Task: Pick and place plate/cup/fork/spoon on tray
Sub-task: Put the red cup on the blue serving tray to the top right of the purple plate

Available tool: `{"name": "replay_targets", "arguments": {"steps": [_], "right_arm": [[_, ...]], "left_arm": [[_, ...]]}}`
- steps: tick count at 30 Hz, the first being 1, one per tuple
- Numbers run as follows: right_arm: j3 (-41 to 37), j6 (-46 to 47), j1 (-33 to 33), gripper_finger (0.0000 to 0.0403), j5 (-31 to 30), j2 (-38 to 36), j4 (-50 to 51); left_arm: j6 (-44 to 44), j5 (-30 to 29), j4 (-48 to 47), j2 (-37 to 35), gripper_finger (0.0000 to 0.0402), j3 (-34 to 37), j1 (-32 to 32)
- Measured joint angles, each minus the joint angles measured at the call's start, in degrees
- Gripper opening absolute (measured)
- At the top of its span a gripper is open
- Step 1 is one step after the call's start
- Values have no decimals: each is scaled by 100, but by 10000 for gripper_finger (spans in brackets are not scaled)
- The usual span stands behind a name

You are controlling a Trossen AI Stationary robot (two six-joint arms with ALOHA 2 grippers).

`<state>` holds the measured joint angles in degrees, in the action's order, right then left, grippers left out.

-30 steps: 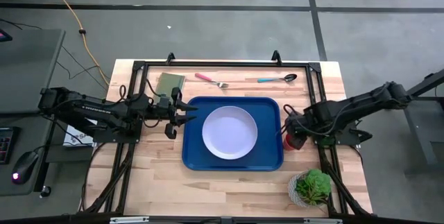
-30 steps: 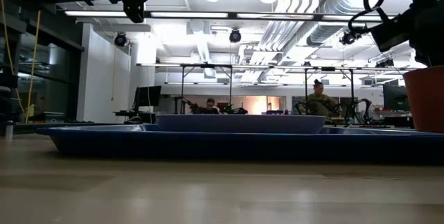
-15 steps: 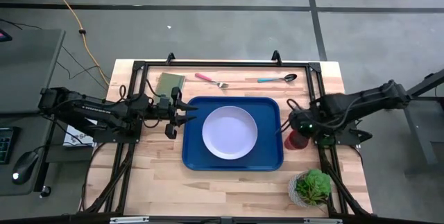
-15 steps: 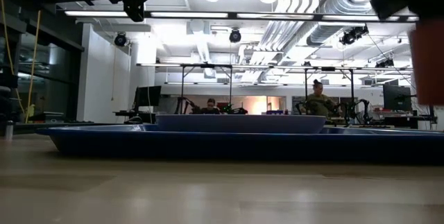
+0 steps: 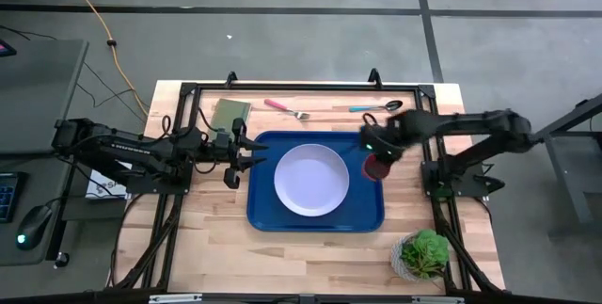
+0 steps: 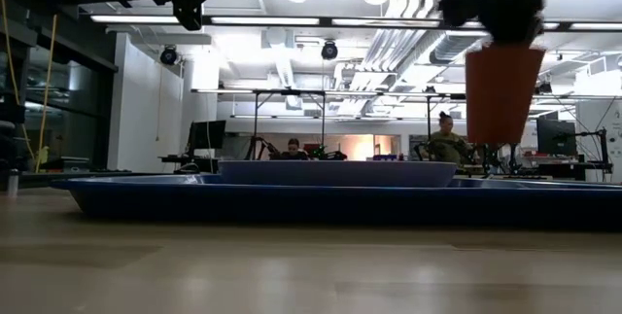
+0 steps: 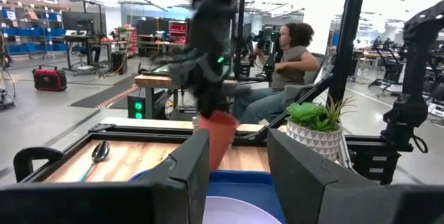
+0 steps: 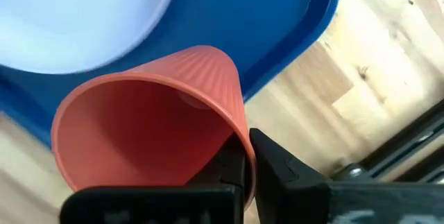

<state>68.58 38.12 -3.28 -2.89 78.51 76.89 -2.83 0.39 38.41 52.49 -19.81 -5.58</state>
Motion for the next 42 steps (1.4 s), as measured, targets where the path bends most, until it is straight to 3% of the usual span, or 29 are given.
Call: {"name": "replay_targets", "arguments": {"steps": [5, 8, 12, 26, 42], "right_arm": [[0, -1048, -902, 1, 1, 508, -364], [0, -1291, -1295, 0, 270, 595, -876], [0, -1280, -1551, 0, 428, 719, -793], [0, -1255, -1636, 0, 902, 1328, -953], [-2, -1103, -1663, 0, 572, 1341, -1267]], "left_arm": [[0, 1, 0, 0, 124, 0, 0], [0, 1, 1, 0, 124, 0, 0], [0, -1, 0, 0, 124, 0, 2], [-151, 1, 0, 0, 124, 0, 2], [-151, 1, 2, 0, 124, 0, 2]]}}
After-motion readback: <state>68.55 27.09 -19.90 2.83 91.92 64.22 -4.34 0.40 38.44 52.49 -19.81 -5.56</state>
